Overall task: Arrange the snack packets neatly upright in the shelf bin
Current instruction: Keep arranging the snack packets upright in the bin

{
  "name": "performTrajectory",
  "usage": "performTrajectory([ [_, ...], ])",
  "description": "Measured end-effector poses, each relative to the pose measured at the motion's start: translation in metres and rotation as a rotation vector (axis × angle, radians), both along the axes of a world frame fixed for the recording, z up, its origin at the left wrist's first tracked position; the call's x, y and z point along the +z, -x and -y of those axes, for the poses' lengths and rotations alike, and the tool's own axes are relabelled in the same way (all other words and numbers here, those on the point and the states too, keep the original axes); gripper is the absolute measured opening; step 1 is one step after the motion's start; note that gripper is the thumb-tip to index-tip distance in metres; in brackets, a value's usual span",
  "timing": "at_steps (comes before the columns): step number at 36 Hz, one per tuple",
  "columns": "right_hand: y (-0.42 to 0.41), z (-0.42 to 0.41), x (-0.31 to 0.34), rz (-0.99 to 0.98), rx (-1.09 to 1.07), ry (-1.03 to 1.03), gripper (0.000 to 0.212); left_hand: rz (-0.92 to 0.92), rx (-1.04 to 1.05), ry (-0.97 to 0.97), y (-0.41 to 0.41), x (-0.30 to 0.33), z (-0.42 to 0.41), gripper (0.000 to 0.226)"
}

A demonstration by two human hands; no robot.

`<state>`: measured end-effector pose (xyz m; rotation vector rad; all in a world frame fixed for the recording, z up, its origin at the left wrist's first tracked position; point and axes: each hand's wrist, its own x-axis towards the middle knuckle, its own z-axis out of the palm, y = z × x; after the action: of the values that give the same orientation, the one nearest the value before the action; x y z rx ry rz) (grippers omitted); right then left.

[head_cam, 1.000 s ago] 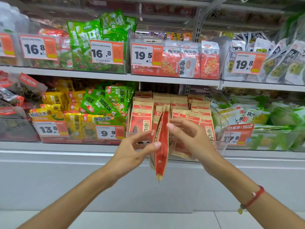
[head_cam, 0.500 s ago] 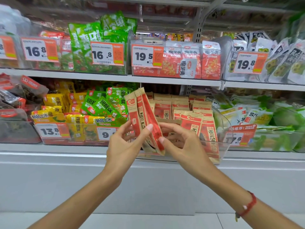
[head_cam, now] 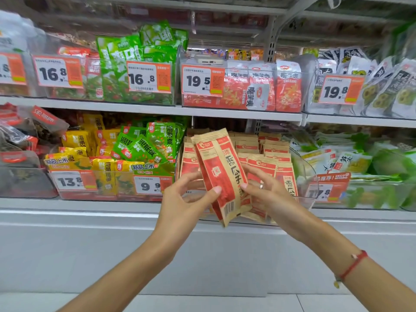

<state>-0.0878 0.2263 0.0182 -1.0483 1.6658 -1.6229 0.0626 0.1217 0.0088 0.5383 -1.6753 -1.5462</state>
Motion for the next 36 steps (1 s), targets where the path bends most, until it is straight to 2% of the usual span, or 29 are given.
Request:
performTrajectory([
  [4, -0.004, -0.002, 0.003, -0.013, -0.059, 0.091, 0.031, -0.056, 0.003, -0.025, 0.001, 0.003, 0.000, 0.032],
  [6, -0.008, -0.003, 0.006, -0.087, -0.102, 0.184, 0.031, -0.079, 0.036, -0.016, 0.000, 0.004, 0.000, 0.033],
  [10, -0.017, -0.007, 0.013, -0.566, -0.329, 0.374, 0.041, -0.150, 0.172, -0.041, -0.003, 0.003, -0.002, 0.028],
  [14, -0.023, -0.004, 0.005, -1.225, -0.453, 0.389, 0.037, -0.133, 0.028, -0.110, -0.004, 0.014, -0.019, 0.026],
  [16, -0.026, -0.001, -0.001, -1.372, -0.458, 0.404, 0.030, -0.130, -0.037, -0.163, -0.003, 0.016, -0.025, 0.026],
  [19, -0.029, 0.004, -0.007, -1.463, -0.434, 0.406, 0.028, -0.141, -0.037, -0.258, -0.004, 0.015, -0.022, 0.021],
  [22, -0.028, 0.005, -0.009, -1.388, -0.278, 0.341, 0.036, -0.173, -0.037, -0.381, -0.006, 0.011, -0.011, 0.019],
  [26, -0.028, 0.001, -0.007, -0.992, -0.098, 0.302, 0.043, -0.225, 0.041, -0.392, -0.008, 0.008, 0.001, 0.013],
  [29, -0.028, 0.000, -0.003, -0.812, -0.174, 0.302, 0.038, -0.219, 0.041, -0.250, -0.010, 0.008, 0.008, 0.015],
  [31, -0.024, 0.001, 0.000, -0.720, -0.241, 0.243, 0.042, -0.165, 0.035, -0.062, -0.009, 0.005, 0.011, 0.018],
  [34, -0.019, 0.000, 0.003, -0.493, -0.189, 0.125, 0.053, -0.065, -0.003, 0.208, -0.010, 0.001, 0.008, 0.025],
  [36, -0.018, -0.001, 0.003, -0.438, -0.139, 0.100, 0.046, -0.016, -0.027, 0.310, -0.010, -0.002, 0.002, 0.027],
])
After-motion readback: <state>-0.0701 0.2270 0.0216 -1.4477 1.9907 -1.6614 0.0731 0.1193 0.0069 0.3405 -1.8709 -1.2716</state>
